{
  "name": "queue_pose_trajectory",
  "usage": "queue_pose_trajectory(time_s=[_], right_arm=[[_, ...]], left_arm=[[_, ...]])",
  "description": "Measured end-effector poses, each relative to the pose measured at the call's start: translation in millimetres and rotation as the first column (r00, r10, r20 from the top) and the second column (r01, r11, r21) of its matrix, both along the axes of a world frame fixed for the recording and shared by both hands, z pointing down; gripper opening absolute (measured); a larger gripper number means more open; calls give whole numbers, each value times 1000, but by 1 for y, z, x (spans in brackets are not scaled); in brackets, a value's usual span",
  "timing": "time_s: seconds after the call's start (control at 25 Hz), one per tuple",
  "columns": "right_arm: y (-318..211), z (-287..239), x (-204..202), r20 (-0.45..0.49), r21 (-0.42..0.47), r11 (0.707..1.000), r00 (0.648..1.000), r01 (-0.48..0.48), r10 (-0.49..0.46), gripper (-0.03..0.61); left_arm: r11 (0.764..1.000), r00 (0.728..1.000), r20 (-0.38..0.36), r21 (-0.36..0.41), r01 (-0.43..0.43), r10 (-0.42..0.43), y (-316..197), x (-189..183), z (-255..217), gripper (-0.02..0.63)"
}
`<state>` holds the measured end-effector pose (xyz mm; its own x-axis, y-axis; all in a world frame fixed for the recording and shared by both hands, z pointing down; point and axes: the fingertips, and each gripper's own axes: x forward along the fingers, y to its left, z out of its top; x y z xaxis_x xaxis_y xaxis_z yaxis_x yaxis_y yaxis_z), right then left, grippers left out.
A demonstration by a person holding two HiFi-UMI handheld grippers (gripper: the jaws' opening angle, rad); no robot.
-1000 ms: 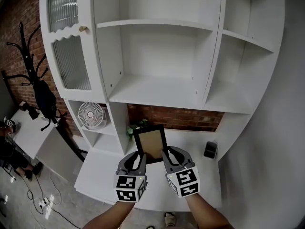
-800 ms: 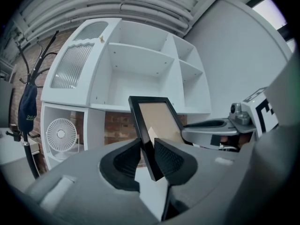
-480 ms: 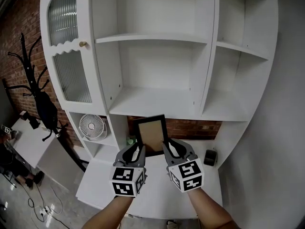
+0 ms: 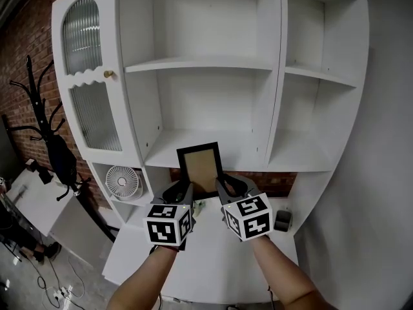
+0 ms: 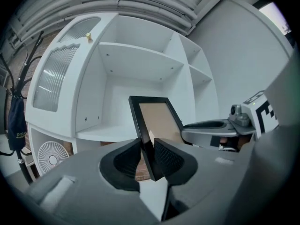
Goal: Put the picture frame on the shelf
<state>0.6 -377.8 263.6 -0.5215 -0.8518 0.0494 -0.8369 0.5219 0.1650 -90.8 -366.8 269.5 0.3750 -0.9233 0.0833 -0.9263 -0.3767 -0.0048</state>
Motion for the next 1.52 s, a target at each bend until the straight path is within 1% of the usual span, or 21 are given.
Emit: queue_pose_trajectory(time_s=[0.24, 0.36, 0.44, 0.52, 0.68, 0.92, 1.08, 1.24, 1.4, 1.52], right_arm=[[-30, -11, 2, 37, -48, 999, 999, -3, 4, 86], [-43, -17, 4, 62, -68, 998, 998, -2, 6, 86], [-52, -22, 4, 63, -79, 997, 998, -6, 11, 86], [-61, -26, 4, 41, -92, 996, 999, -17, 21, 86], [-81, -30, 2, -12, -144, 989, 999, -38, 37, 87], [-102, -27, 1, -50, -212, 975, 997, -67, 58, 87], [-114, -23, 2, -36, -276, 959, 998, -60, 52, 91], [-119, -20, 2, -40, -321, 945, 998, -62, 52, 94], [-123, -15, 2, -77, -360, 928, 995, -90, 66, 95], [-126, -12, 3, -111, -370, 922, 990, -119, 83, 95]], left_arm=[[1000, 1000, 7, -27, 2, -2, -30, 1, -15, 94], [1000, 1000, 10, -20, 2, -2, -42, 3, -23, 94], [1000, 1000, 13, -20, 3, -2, -51, 3, -28, 94], [999, 1000, 13, -43, 2, -2, -62, 3, -31, 94], [993, 1000, 9, -116, 9, -8, -83, 2, -32, 94], [981, 1000, -7, -192, 14, -16, -103, 1, -25, 94], [970, 1000, -5, -245, 1, -2, -115, 2, -23, 94], [966, 1000, 10, -259, 2, 0, -121, 4, -22, 94], [968, 1000, 24, -250, 6, 0, -124, 6, -23, 94], [970, 999, 43, -244, 12, -2, -126, 8, -21, 94]])
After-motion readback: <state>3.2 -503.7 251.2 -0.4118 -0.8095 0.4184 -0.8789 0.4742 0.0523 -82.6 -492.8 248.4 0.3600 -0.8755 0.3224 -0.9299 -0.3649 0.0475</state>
